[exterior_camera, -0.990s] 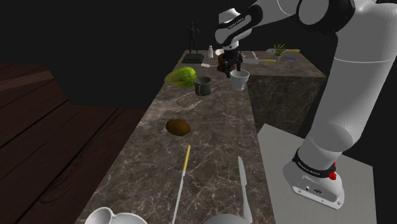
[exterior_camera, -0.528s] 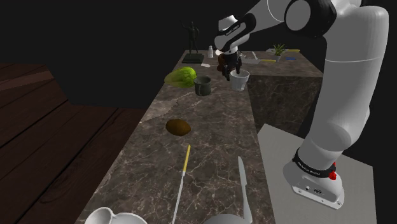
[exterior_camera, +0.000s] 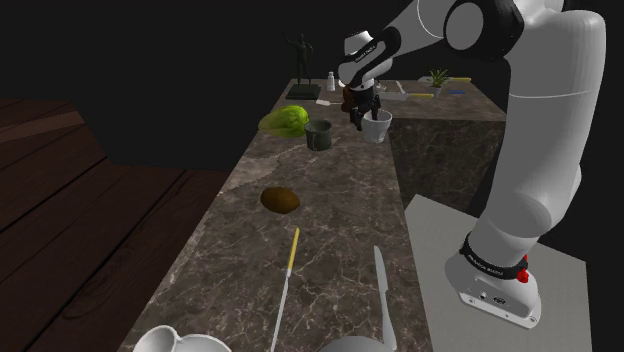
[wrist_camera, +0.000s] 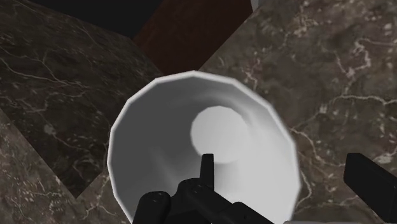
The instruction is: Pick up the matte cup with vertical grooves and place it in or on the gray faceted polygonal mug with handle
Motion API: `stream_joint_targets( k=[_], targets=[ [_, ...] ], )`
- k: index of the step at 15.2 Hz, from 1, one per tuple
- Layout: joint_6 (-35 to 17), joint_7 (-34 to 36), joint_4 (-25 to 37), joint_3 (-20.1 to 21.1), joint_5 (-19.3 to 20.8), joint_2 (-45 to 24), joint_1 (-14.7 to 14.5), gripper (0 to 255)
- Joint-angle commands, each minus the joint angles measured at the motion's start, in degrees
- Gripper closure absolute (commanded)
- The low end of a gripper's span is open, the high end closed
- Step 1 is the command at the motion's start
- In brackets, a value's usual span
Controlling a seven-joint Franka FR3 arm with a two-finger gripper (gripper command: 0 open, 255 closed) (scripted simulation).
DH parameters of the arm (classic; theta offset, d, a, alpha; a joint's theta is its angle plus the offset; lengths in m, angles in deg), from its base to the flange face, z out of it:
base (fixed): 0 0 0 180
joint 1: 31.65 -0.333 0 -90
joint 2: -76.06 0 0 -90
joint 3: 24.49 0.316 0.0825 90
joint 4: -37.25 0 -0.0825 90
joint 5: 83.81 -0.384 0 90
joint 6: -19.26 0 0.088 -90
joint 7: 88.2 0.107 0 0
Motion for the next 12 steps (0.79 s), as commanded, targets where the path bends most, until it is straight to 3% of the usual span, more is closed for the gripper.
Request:
stream_joint_targets(
  k=[1, 2, 3, 12],
  targets=[
    [0.00, 0.00, 0.00, 0.00, 0.00, 0.00, 0.00, 0],
    [-0.01, 0.00, 0.00, 0.00, 0.00, 0.00, 0.00, 0],
    [-0.01, 0.00, 0.00, 0.00, 0.00, 0.00, 0.00, 255],
    [-0.01, 0.00, 0.00, 0.00, 0.00, 0.00, 0.00, 255]
  ],
)
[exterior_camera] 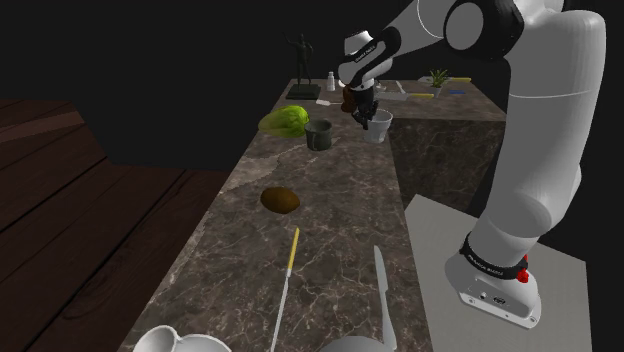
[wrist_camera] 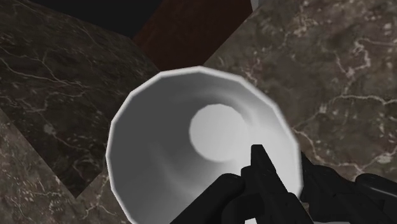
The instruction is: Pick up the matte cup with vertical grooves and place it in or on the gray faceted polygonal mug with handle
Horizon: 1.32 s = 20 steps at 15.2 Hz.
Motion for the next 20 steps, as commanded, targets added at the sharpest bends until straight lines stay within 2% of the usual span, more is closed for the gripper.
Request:
stream_joint_targets(
  k=[1, 20],
  targets=[
    [0.65, -0.06, 0.30, -0.04, 0.07, 0.35, -0.03, 255],
    [13.75, -1.59, 8.91, -0.31, 0.68, 5.07, -0.51, 255]
  ],
)
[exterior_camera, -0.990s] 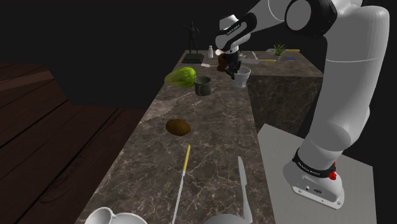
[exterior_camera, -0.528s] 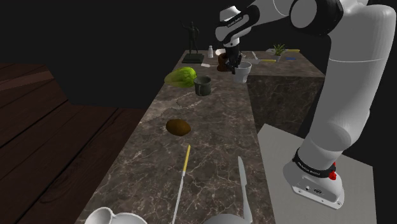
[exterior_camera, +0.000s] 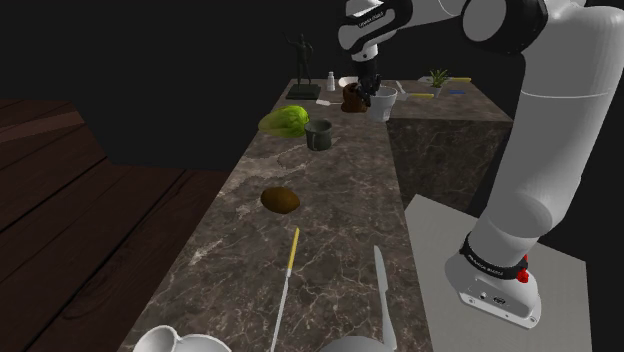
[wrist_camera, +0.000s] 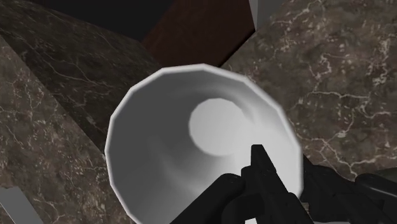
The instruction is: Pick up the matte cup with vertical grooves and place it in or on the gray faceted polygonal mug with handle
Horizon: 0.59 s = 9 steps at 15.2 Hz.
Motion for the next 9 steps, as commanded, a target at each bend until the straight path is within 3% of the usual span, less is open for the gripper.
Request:
stream_joint_targets(
  k=[1, 9],
  targets=[
    [1.44, -0.29, 1.25, -0.05, 0.01, 0.23, 0.03, 255],
    [7.29, -1.18, 6.58, -0.11, 0.01, 0.85, -0.01, 255]
  ],
)
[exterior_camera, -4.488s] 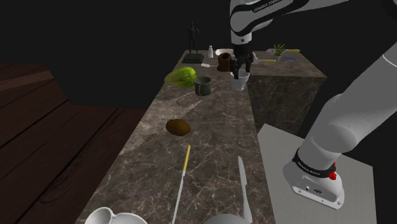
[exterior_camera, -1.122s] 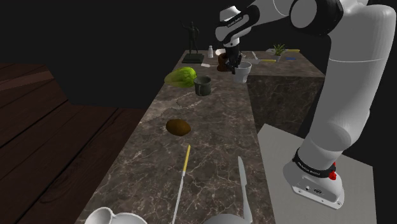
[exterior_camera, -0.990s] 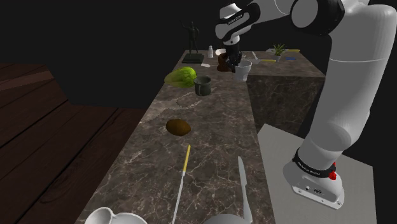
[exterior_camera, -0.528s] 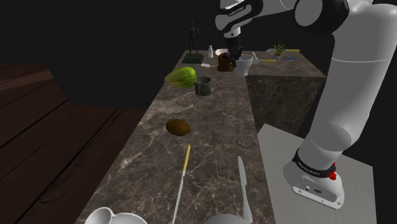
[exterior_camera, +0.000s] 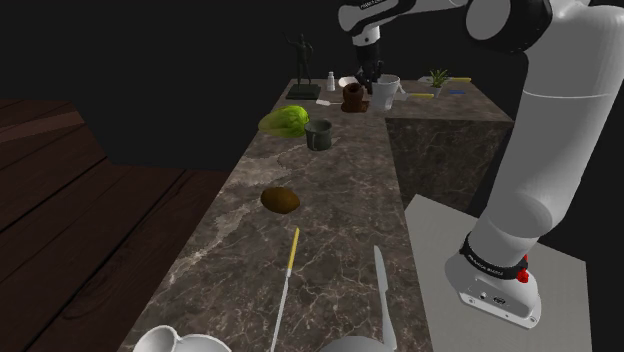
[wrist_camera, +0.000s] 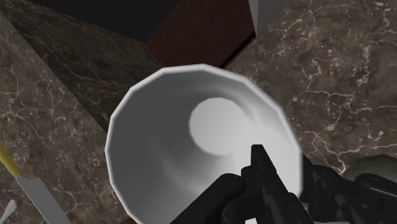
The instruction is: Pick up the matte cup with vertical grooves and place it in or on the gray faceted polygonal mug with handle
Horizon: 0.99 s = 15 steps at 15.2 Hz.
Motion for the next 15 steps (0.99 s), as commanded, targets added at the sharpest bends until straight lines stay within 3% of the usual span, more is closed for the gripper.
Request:
stream_joint_targets(
  k=[1, 4, 15],
  targets=[
    [1.54, -0.29, 1.57, -0.03, -0.03, 0.00, 0.02, 255],
    [3.39, -0.60, 3.44, -0.05, -0.06, 0.00, 0.04, 255],
    [12.56, 10.19, 19.40, 4.75, -2.28, -9.00, -6.85, 255]
  ],
)
